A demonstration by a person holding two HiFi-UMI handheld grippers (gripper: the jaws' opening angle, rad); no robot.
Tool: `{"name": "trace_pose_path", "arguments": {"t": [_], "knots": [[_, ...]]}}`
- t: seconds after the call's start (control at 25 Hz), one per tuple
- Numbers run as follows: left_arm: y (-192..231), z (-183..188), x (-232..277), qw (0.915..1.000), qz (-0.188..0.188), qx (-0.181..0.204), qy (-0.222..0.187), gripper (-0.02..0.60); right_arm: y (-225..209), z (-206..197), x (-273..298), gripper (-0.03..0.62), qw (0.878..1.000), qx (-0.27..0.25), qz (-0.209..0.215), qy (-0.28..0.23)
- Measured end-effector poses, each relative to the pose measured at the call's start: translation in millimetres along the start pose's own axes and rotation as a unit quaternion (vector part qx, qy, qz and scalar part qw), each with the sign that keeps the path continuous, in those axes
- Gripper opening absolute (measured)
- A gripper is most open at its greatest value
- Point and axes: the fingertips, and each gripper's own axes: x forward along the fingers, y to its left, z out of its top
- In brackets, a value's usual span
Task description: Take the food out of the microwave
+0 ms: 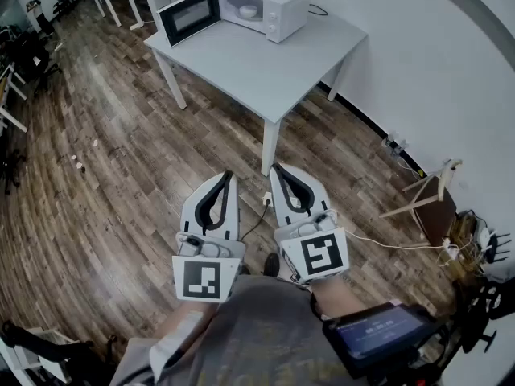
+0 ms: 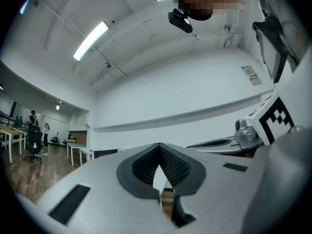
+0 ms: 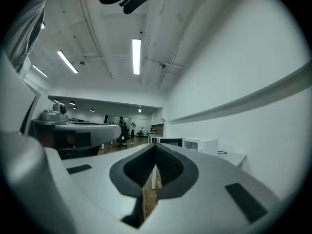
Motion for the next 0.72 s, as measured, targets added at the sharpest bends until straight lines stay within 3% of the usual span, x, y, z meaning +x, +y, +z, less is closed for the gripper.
{"name": "trace_pose_path", "arguments": {"t": [0.72], "knots": [[-24.8, -17.4, 19.7, 0.9996, 0.009, -0.006, 0.026, 0.006, -31.7, -16.1, -7.6, 0.008, 1.000, 0.018, 0.008, -0.003]]}}
